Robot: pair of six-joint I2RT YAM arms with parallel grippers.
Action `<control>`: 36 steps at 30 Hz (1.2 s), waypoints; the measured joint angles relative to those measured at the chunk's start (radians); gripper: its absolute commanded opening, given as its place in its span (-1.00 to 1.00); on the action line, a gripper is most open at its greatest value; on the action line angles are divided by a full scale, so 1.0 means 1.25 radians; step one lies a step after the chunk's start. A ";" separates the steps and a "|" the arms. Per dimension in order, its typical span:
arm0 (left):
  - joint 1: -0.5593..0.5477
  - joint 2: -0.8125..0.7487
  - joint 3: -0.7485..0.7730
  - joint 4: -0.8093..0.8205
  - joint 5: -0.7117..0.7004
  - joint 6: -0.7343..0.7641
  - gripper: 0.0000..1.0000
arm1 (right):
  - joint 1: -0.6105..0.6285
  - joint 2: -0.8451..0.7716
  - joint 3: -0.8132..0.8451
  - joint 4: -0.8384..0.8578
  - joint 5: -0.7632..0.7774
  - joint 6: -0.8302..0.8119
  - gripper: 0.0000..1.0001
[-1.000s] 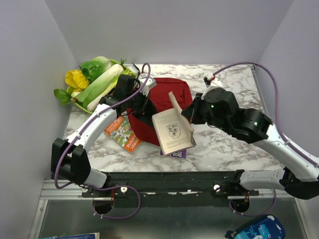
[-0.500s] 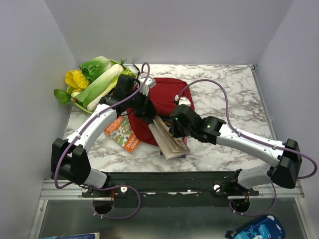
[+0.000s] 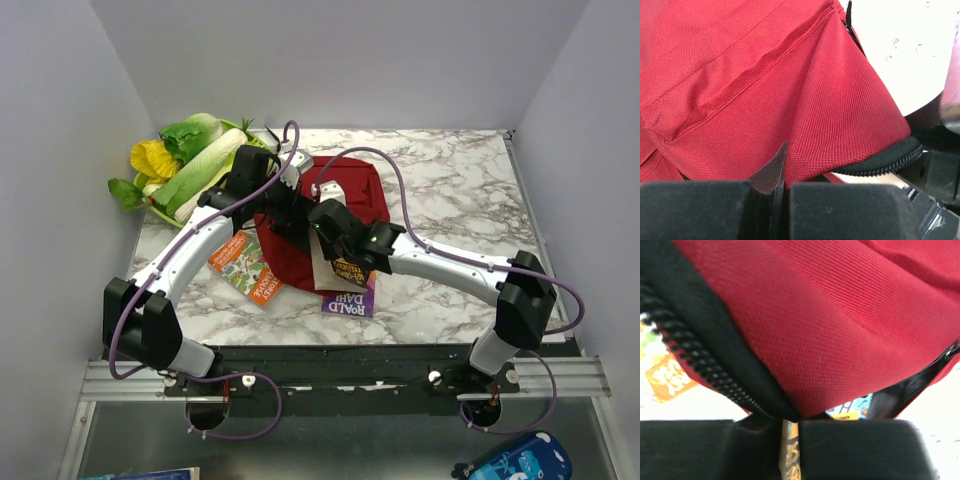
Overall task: Pack the student bag
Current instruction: Place the book in the student bag.
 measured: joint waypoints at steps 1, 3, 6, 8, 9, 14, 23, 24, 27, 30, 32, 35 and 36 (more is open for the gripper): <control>0.000 0.000 0.000 0.000 0.001 0.000 -1.00 | 0.001 0.005 0.000 0.003 0.003 0.005 -0.14; 0.000 0.002 0.000 -0.003 0.004 0.000 -1.00 | 0.002 0.004 -0.006 0.006 0.007 0.021 0.55; 0.000 0.005 0.000 -0.012 0.007 0.001 -1.00 | 0.003 -0.042 -0.061 0.038 0.002 0.057 0.83; 0.000 0.009 0.000 -0.015 0.009 0.001 -1.00 | 0.003 -0.113 -0.132 0.044 -0.011 0.079 0.49; 0.000 0.011 0.000 -0.017 0.009 0.001 -1.00 | 0.003 -0.152 -0.167 0.051 -0.016 0.087 0.34; 0.000 0.013 0.007 -0.024 0.010 0.002 -1.00 | 0.003 -0.353 -0.328 0.089 -0.054 0.141 -0.85; -0.001 0.029 0.034 -0.036 0.028 0.002 -1.00 | 0.003 -0.378 -0.557 0.141 -0.143 0.305 -0.99; -0.002 0.029 0.036 -0.037 0.030 0.004 -1.00 | 0.003 -0.366 -0.557 0.147 -0.144 0.314 -0.99; -0.005 0.030 0.039 -0.048 0.038 0.011 -1.00 | 0.003 -0.303 -0.526 0.167 -0.138 0.320 -0.99; -0.009 0.030 0.039 -0.060 0.047 0.020 -1.00 | 0.003 -0.242 -0.483 0.179 -0.112 0.321 -0.99; -0.009 0.030 0.039 -0.067 0.052 0.026 -1.00 | 0.003 -0.215 -0.460 0.190 -0.089 0.318 -0.99; -0.013 0.030 0.039 -0.077 0.060 0.040 -1.00 | 0.004 -0.166 -0.415 0.207 -0.045 0.312 -0.99; -0.013 0.030 0.039 -0.080 0.063 0.044 -1.00 | 0.004 -0.149 -0.400 0.214 -0.030 0.311 -0.99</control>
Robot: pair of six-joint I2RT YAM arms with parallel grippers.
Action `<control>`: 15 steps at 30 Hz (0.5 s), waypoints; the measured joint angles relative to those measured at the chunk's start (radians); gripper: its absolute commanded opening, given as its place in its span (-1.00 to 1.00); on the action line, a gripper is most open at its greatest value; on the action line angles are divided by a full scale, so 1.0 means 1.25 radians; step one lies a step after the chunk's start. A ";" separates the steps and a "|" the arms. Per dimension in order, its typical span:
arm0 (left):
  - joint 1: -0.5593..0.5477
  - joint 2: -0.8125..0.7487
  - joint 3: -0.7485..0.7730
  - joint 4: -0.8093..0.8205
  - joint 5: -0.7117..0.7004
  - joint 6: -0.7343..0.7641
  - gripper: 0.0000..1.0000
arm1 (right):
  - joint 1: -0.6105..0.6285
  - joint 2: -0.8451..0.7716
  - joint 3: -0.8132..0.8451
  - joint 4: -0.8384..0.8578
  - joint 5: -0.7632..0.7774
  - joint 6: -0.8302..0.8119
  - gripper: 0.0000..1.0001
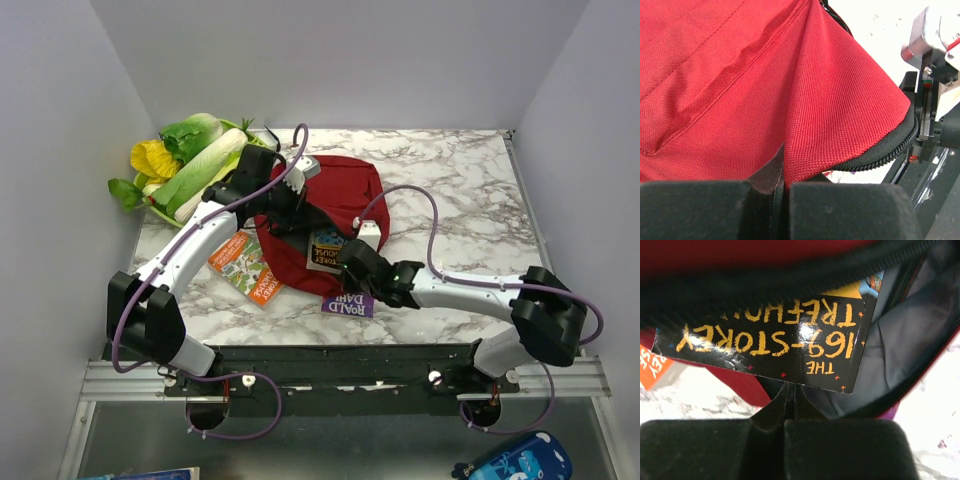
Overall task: Pack the student bag
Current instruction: Place the book in the student bag.
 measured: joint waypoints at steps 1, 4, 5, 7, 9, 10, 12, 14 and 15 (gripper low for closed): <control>-0.001 0.000 0.000 -0.005 0.003 0.006 -1.00 | 0.001 0.013 0.011 0.011 0.015 -0.001 -0.99; -0.003 0.000 0.000 -0.019 0.005 0.022 -1.00 | 0.006 0.044 0.043 0.032 0.061 -0.007 -0.99; -0.003 0.000 0.000 -0.022 0.005 0.026 -1.00 | 0.007 0.058 0.058 0.037 0.078 -0.012 -0.99; -0.003 -0.002 0.000 -0.026 0.005 0.033 -1.00 | 0.007 0.092 0.095 0.046 0.110 -0.025 -0.90; -0.003 -0.005 0.000 -0.027 0.005 0.038 -1.00 | 0.008 0.126 0.128 0.051 0.136 -0.030 -0.43; -0.003 -0.006 0.000 -0.027 0.005 0.039 -1.00 | 0.009 0.136 0.137 0.050 0.144 -0.031 -0.24; -0.003 -0.011 -0.001 -0.027 0.004 0.041 -1.00 | 0.011 0.142 0.140 0.047 0.151 -0.030 0.10; -0.003 -0.014 -0.001 -0.027 0.004 0.041 -1.00 | 0.021 0.134 0.136 0.038 0.166 -0.023 0.23; -0.004 -0.015 -0.002 -0.026 0.004 0.041 -1.00 | 0.036 0.126 0.131 0.033 0.173 -0.027 0.31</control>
